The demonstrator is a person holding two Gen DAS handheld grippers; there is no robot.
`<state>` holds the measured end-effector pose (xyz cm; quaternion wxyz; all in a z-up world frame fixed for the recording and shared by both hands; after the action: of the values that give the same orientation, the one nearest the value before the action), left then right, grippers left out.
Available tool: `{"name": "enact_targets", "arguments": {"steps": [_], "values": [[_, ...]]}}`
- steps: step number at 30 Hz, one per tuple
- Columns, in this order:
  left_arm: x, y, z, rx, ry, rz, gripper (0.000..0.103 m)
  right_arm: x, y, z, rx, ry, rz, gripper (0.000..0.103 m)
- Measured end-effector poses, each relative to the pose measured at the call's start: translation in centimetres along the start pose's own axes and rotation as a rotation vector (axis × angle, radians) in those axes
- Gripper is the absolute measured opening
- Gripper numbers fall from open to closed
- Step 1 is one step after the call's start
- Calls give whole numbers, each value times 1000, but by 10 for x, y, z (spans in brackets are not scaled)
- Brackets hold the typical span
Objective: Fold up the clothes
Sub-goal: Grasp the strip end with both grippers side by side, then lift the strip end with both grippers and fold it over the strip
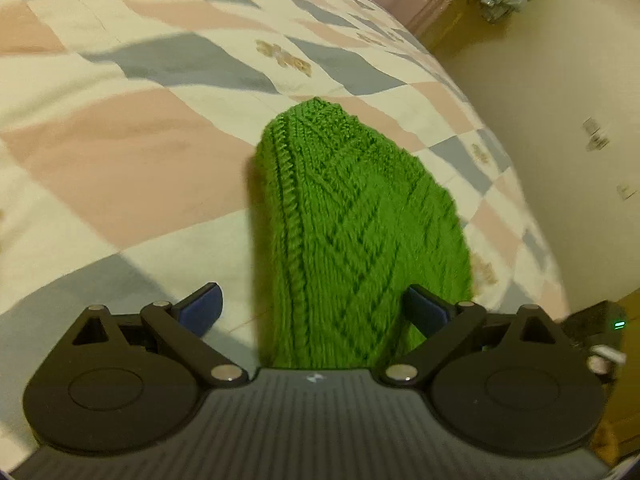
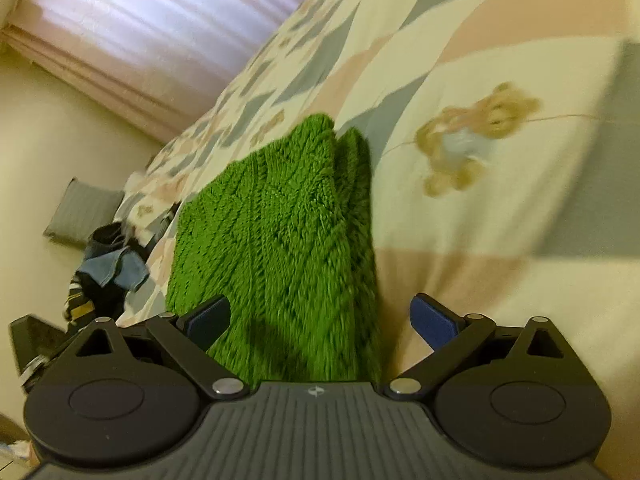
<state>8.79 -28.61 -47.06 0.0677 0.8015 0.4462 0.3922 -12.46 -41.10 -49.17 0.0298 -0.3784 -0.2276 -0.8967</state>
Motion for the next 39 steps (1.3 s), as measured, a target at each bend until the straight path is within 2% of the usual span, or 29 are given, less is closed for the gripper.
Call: {"name": "enact_targets", "arguments": {"steps": [1,2,3,4,5,7,9,13,14,15,17,19,21,24,27,30,35,39], "values": [[-2,2,1,14,-23,6,90,-4,1,2,14,4,20,101],[-4,4,0,25,-46,19,73,-5,3,5,22,18,40,101],[-5,5,-1,24,-43,36,55,-7,4,8,30,31,60,94],[-5,6,-3,23,-40,53,55,-7,4,11,22,61,86,85],[-6,7,-5,21,-38,70,51,-9,3,13,-10,104,126,70],[-8,9,-6,30,-27,97,51,-13,2,12,-55,121,182,69],[-13,9,-1,70,-21,119,63,-17,6,8,-87,116,202,67],[-26,5,12,134,-55,123,69,-26,8,3,-123,143,230,70],[-29,4,12,135,-63,122,67,-28,6,6,-103,145,230,70],[-32,4,12,133,-70,125,55,-31,6,9,-93,148,232,69],[-34,8,13,159,-50,142,47,-38,5,15,-123,147,250,50],[-31,15,8,168,-35,167,40,-40,7,21,-146,124,254,43],[-26,22,-7,138,-21,198,37,-30,12,30,-124,86,245,37],[-21,35,-36,98,-20,234,37,-7,24,42,-108,36,234,36],[-26,50,-75,82,-57,254,37,23,42,47,-124,13,218,36],[-43,59,-118,62,-94,279,37,62,68,37,-145,-5,187,36],[-105,59,-201,52,-168,328,37,128,112,-6,-172,-67,139,36],[-178,53,-278,65,-222,327,37,189,152,-68,-166,-119,110,36]]}}
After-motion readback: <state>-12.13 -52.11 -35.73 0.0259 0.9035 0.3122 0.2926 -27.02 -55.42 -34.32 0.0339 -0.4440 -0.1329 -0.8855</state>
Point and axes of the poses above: each gripper's, at about its wrist camera, not at the fingertips, and x roughly against the way its jaws point, z to its left, y to its top, the point moved 9 cm from there along -x, roughly the way its jaws point, and after that the axes turned 11 degrees about -y, right-handed, at the moved point
